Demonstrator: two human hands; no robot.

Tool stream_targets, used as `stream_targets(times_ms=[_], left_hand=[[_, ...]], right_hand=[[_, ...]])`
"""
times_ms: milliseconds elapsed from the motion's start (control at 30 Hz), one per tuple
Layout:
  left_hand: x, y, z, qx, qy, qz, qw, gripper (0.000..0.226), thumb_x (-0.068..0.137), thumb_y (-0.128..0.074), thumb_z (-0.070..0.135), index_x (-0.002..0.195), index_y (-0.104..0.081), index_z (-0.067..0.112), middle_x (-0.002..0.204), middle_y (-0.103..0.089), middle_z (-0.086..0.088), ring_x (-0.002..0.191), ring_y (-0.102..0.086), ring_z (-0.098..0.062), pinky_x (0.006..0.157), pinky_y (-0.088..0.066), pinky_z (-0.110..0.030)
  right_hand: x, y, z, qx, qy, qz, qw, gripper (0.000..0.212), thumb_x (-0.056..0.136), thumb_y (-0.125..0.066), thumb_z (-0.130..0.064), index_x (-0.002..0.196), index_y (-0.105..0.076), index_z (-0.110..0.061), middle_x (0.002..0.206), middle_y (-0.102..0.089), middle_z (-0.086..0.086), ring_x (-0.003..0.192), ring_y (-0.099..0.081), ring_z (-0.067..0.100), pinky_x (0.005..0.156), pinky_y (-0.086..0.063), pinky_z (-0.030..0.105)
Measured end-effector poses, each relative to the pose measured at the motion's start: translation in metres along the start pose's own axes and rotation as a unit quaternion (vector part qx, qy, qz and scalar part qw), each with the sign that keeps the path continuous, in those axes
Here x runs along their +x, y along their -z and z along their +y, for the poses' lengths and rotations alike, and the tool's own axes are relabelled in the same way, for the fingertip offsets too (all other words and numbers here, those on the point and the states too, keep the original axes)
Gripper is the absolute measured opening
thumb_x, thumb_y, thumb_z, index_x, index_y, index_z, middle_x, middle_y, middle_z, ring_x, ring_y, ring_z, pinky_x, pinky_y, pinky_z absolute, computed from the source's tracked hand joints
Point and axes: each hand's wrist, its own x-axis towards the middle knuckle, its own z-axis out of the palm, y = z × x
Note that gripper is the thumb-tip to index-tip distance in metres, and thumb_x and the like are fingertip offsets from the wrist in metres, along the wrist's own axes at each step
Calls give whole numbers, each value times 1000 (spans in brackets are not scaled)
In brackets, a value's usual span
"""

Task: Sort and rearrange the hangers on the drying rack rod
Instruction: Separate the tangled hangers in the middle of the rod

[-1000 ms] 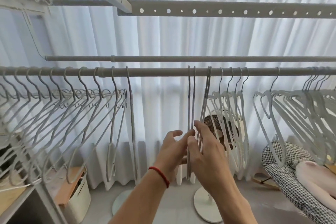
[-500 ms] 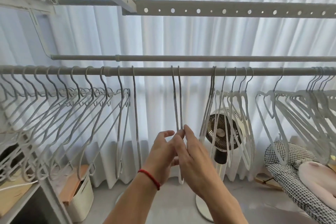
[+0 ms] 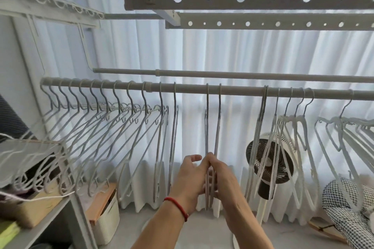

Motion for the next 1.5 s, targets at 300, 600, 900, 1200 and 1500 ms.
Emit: stream_targets(times_ms=[300,600,900,1200,1500], left_hand=[[3,13,2,-17,-8,30,999,42,94,-68,42,127,-53,19,114,-68,-21,84,-77,-32,69,-63,-40],[5,16,2,5,-31,84,996,20,102,-53,39,117,-57,27,113,-63,-10,101,-66,-27,82,-63,-42],[4,17,1,26,-47,111,992,16,103,-51,37,111,-58,25,108,-62,-10,90,-66,-23,81,-62,-50],[0,20,4,54,-49,126,989,23,104,-48,39,120,-55,24,115,-60,-7,92,-66,-18,76,-64,-37],[-3,22,7,62,-30,124,990,23,103,-50,41,119,-55,26,111,-63,-8,82,-69,-14,86,-62,-44]], right_hand=[[3,-2,5,-12,21,12,1000,50,100,-49,-44,142,-48,-17,110,-69,1,89,-75,14,84,-59,41],[5,0,1,-59,32,30,997,27,102,-38,-39,118,-58,-30,114,-64,2,89,-68,20,73,-52,40],[10,-8,2,-49,34,-4,998,19,104,-38,-29,106,-57,-28,105,-67,6,74,-69,17,65,-49,37],[7,-15,-4,-57,37,-29,997,19,106,-36,-28,105,-55,-28,104,-65,2,62,-71,2,65,-48,35],[3,-19,-8,-67,32,-32,997,18,106,-36,-28,108,-53,-27,101,-64,1,72,-69,12,61,-50,32]])
